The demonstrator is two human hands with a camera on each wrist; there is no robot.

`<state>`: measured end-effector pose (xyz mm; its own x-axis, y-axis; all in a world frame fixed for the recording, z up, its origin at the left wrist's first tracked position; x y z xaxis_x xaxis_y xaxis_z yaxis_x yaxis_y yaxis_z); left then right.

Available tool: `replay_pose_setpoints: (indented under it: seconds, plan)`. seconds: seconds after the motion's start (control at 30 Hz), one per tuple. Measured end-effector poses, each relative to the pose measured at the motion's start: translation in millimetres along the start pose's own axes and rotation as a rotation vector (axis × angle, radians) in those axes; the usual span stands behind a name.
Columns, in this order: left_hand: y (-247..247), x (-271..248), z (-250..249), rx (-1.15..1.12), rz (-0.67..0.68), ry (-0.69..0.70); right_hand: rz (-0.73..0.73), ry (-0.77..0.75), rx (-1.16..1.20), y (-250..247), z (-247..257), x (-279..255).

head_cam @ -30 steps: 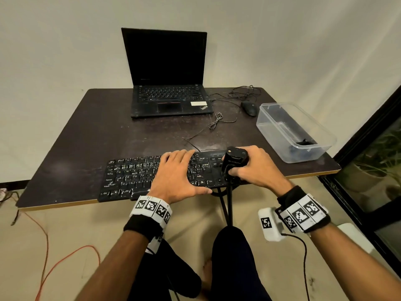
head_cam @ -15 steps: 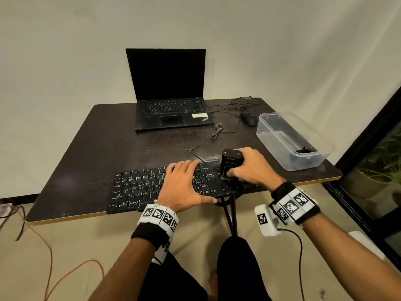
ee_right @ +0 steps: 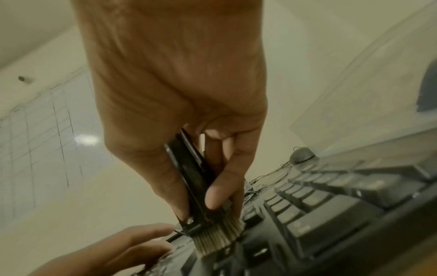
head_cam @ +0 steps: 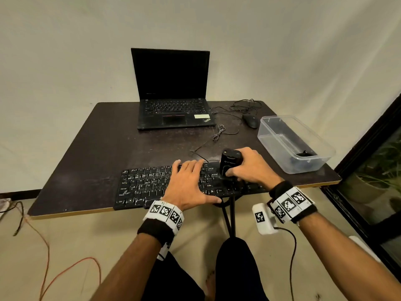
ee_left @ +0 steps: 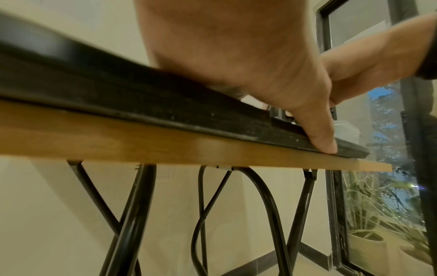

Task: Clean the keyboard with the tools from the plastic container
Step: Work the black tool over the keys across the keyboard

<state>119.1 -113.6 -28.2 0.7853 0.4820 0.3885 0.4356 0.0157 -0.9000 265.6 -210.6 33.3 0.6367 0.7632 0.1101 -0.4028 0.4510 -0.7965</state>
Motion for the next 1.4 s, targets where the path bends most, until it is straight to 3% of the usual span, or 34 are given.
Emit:
replay_pose_setpoints:
  seconds: [0.1,0.27,0.37,0.5,0.63,0.77,0.93,1.03,1.17,1.3,1.4]
  plan:
    - [-12,-8,12,0.011,-0.019,0.002,-0.066,-0.01,-0.018,-4,-1,0]
    - [-39,-39,83,0.059,0.062,-0.037,-0.196,0.021,0.051,-8,-6,5]
    - [-43,-48,103,0.049,0.084,-0.054,-0.191,0.048,0.086,0,0,11]
    - [-45,-49,99,0.043,-0.003,-0.021,-0.105,0.062,0.127,15,8,12]
    - [-47,-52,98,0.036,-0.052,-0.008,-0.216,0.109,0.06,6,2,21]
    - [-47,-53,100,0.048,-0.075,-0.011,-0.073,0.048,0.088,25,20,20]
    - [-46,-54,100,0.062,-0.091,-0.017,-0.136,0.028,0.06,24,19,24]
    - [-47,-53,99,0.056,-0.099,-0.019,-0.016,-0.018,0.065,34,26,22]
    - [-44,-51,89,0.031,-0.114,-0.024,-0.146,0.003,0.038,20,16,28]
    - [-41,-48,83,0.018,-0.124,-0.013,-0.02,0.029,0.087,30,12,28]
    - [-42,-49,83,0.018,-0.132,-0.012,-0.158,0.055,0.039,15,5,33]
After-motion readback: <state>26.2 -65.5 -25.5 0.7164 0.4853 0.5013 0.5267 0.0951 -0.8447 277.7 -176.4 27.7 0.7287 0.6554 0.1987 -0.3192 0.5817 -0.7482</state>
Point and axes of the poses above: each hand's wrist, its own x-axis towards the middle knuckle, its own y-axis out of the palm, z = x × y, the point moved 9 cm from there along x, towards the middle knuckle, and after that the axes turned 11 degrees about -z, right-handed, at the moved point
